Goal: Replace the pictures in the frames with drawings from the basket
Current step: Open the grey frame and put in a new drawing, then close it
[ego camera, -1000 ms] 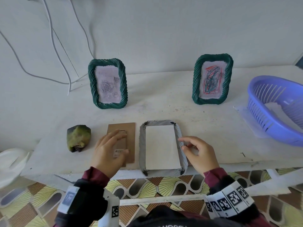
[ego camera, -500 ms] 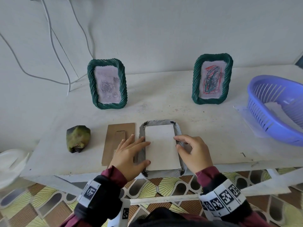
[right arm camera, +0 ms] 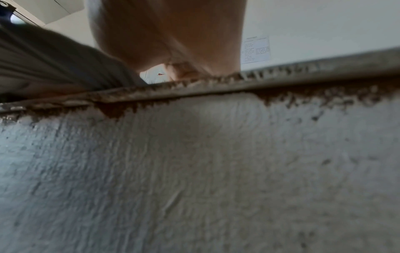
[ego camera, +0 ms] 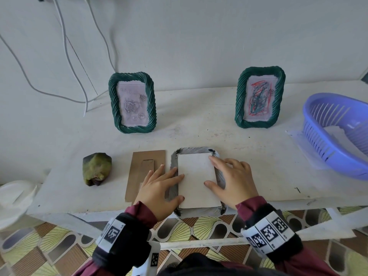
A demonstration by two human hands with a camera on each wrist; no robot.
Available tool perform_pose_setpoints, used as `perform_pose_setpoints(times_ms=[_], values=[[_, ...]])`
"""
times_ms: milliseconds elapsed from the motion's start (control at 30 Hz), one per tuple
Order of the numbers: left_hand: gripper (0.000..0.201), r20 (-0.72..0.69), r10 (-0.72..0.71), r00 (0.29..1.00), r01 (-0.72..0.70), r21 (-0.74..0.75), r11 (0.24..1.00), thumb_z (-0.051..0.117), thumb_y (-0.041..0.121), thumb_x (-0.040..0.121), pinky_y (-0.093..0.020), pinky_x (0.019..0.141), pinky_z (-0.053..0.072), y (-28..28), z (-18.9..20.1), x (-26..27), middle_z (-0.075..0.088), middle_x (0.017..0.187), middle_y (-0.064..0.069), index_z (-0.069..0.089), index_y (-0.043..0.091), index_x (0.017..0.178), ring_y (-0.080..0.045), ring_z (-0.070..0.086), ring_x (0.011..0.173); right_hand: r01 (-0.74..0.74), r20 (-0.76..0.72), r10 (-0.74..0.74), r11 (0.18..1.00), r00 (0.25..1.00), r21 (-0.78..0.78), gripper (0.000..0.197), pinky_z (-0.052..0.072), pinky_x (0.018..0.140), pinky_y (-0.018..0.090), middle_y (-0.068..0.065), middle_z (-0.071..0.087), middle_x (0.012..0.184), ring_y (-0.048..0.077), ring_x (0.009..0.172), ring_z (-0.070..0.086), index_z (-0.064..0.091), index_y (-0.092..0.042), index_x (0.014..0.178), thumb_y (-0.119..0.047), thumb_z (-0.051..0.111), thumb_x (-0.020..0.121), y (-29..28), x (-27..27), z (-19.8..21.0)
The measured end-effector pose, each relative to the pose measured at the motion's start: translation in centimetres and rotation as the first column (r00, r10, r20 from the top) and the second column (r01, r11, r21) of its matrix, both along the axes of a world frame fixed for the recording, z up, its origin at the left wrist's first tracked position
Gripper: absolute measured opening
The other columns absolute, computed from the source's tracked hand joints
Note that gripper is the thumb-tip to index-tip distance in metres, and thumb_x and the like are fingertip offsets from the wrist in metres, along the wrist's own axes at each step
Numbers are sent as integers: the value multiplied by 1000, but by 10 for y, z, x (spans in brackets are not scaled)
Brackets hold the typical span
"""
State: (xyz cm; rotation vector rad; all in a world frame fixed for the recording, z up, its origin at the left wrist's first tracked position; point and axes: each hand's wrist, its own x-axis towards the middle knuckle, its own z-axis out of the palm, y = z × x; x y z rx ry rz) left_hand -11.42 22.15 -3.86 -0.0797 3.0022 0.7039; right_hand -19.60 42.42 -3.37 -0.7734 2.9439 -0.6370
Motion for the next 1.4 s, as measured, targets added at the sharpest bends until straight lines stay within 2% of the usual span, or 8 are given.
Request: perform_pose_setpoints(times_ms=[467,567,667,867,1100,1167,1267,1400], values=[[74,-5,27,1000,-27,28,999,42,53,68,-24,108,-11,3,1,0,18,150,17,28,39,139,-9,0,142,-77,-107,73,996,992,-34,63,26,97,31,-15,62,118,18,112,47,43,-25,131,-48,64,77,-7,3,-3],[87,-14,43,999,-43,0,999,41,52,67,-22,107,-12,5,2,0,4,150,15,16,25,145,-9,-7,142,-37,-133,24,995,991,-95,58,34,93,36,-4,67,108,23,106,52,53,-21,124,-41,71,73,-6,5,-5],[93,28,57,998,-56,-36,998,38,54,65,-25,106,-16,6,4,-2,-11,151,4,10,19,146,-6,-25,130,-12,-124,-2,994,992,-110,56,37,91,39,1,67,103,25,106,52,56,-19,122,-39,73,72,-6,8,-4],[81,53,15,998,-18,51,999,54,44,78,-25,107,-15,7,5,-4,-7,155,0,14,25,145,-3,-24,128,6,-63,-13,993,998,-117,56,30,97,35,2,63,112,21,115,44,50,-21,128,-41,67,78,-7,12,2],[62,-65,-31,997,46,244,969,65,15,78,-22,109,-11,7,1,-5,19,139,22,41,34,133,-2,-5,138,22,-37,-27,993,999,-115,57,27,98,31,1,61,116,18,117,39,47,-23,130,-42,65,80,-8,13,4],[67,-77,2,997,19,274,961,66,11,77,-23,111,-6,9,0,-5,25,141,18,39,34,133,-6,0,139,25,-25,-28,994,999,-107,57,26,99,30,0,59,118,17,118,37,45,-24,132,-43,63,81,-7,14,5],[71,-54,28,998,-13,272,962,66,11,78,-23,110,-7,11,2,-5,17,152,1,34,33,137,-6,-8,138,26,-18,-28,994,999,-109,56,25,99,30,0,59,117,16,118,35,45,-25,132,-43,62,82,-8,14,7],[65,-37,-28,999,36,262,964,62,9,80,-20,107,-13,12,2,-7,16,152,4,37,33,135,1,-11,131,28,-32,-33,991,999,-132,56,27,98,32,3,60,116,18,117,37,48,-22,130,-40,65,80,-8,15,7]])
